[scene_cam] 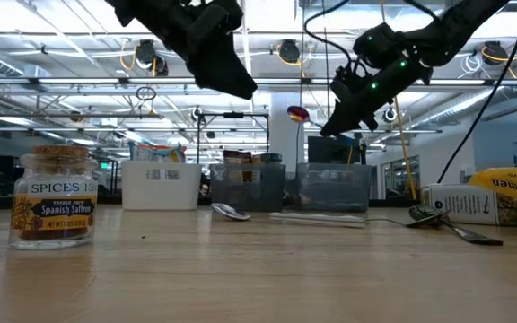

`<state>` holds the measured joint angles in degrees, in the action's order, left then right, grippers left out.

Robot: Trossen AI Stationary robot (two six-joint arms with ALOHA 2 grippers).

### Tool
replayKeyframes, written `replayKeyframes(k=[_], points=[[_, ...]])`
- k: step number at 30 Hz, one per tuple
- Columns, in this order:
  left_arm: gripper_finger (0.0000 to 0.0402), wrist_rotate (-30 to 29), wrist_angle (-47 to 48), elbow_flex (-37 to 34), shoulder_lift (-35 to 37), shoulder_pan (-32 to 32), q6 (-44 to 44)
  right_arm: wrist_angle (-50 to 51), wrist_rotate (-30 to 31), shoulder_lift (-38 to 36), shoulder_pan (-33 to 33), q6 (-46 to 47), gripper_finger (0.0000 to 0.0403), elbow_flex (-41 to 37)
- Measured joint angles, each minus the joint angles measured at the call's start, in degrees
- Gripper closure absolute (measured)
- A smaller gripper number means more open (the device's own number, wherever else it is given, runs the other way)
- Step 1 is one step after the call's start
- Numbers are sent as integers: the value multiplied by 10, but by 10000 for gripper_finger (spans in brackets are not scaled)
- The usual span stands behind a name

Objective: Pick & Place Food Item
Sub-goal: Put the left purple spoon into the right black bin

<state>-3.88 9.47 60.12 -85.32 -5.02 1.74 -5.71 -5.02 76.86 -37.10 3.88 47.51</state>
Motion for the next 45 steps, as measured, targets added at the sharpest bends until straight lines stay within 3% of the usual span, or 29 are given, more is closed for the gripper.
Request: replayKeyframes(k=[8, 19, 28, 36, 45], points=[[192, 0, -59, -43, 0, 4, -30, 42, -13, 54, 5, 9, 403, 27], [192, -1, -62, -53, 0, 6, -49, 257, 19, 154, 7, -16, 403, 182], [192, -1, -58, -53, 0, 6, -50, 262, 19, 197, 8, 31, 403, 187], [192, -1, -58, -53, 0, 6, -47, 273, 67, 198, 13, 62, 403, 187], [192, -6, -58, -53, -1, 6, -49, 271, 68, 198, 25, 101, 403, 187]])
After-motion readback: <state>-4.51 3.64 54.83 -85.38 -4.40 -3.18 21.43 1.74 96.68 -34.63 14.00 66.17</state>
